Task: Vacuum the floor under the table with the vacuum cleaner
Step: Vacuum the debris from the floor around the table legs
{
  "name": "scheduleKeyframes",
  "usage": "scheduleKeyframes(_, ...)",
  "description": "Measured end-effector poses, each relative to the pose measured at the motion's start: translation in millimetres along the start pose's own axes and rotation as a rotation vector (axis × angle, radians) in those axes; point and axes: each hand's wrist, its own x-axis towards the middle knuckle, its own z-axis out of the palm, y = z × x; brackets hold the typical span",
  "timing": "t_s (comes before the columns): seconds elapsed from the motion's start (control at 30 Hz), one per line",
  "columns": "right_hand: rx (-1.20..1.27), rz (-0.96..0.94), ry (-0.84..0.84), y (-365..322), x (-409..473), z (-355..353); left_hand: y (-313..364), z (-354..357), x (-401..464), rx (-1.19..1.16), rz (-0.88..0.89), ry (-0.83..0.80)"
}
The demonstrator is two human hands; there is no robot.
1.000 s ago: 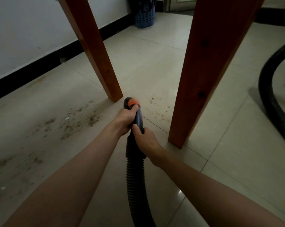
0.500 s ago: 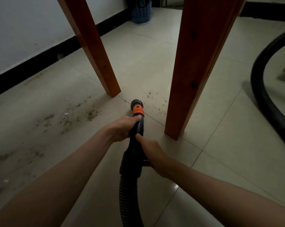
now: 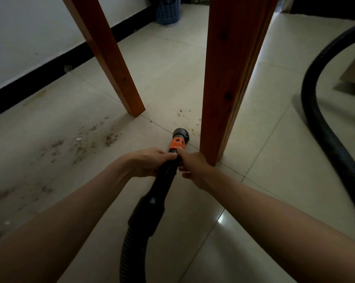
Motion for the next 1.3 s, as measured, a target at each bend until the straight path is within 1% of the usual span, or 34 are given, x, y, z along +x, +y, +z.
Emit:
scheduleKeyframes(0.17,0.055,0.010,-0.060,8.7,-0.6,-5.2,-3.7,1.0,-4.9,0.015,0.007,-0.038)
scheduleKeyframes(0.3,0.128,0.051,-0.127,18.4,-2.2,-6.9,-15.2,9.1,-7.7,0.036,0.007,-0.007)
scheduleKeyframes(0.4,0.186,0.076,-0.167,27.9,-8.6,-2.9,-24.6,13.9,-14.2,0.022,0.014,0.050)
scheduleKeyframes(0.57,0.260,0.028,-0.221,39.4,-19.2,-1.0,-31.6,28.2,-28.8,0.084,-0.012,0.140)
scheduleKeyframes(0.63,0.271,0.031,-0.198,40.2,-19.8,-1.7,-34.6,37.2,-31.2,0.106,-0.033,0.198)
scheduleKeyframes(0.73,0.290,0.056,-0.157,45.2,-20.1,-1.1,-43.0,47.4,-36.7,0.113,-0.011,0.271)
scheduleKeyframes(0.83,0.271,0.056,-0.216,52.2,-23.3,9.8,-58.7,50.2,-50.1,0.112,-0.012,0.335)
scheduleKeyframes(0.9,0.257,0.078,-0.240,56.2,-25.5,26.2,-71.7,48.6,-63.8,0.054,-0.060,0.353)
scheduleKeyframes(0.97,0.235,0.126,-0.273,59.3,-29.0,48.7,-89.5,45.5,-80.3,-0.064,-0.114,0.353)
scheduleKeyframes(1.07,0.115,0.188,-0.344,68.4,-41.3,84.0,-118.7,41.9,-108.2,-0.166,-0.177,0.389)
scheduleKeyframes(1.13,-0.001,0.196,-0.371,74.8,-53.7,102.8,-136.6,39.2,-121.3,-0.209,-0.199,0.455)
scheduleKeyframes(1.2,-0.140,0.155,-0.389,79.4,-60.2,114.7,-145.0,31.0,-123.3,-0.316,-0.176,0.537)
scheduleKeyframes(1.3,-0.200,0.140,-0.419,88.1,-62.8,126.0,-152.5,15.6,-112.1,-0.509,-0.135,0.655)
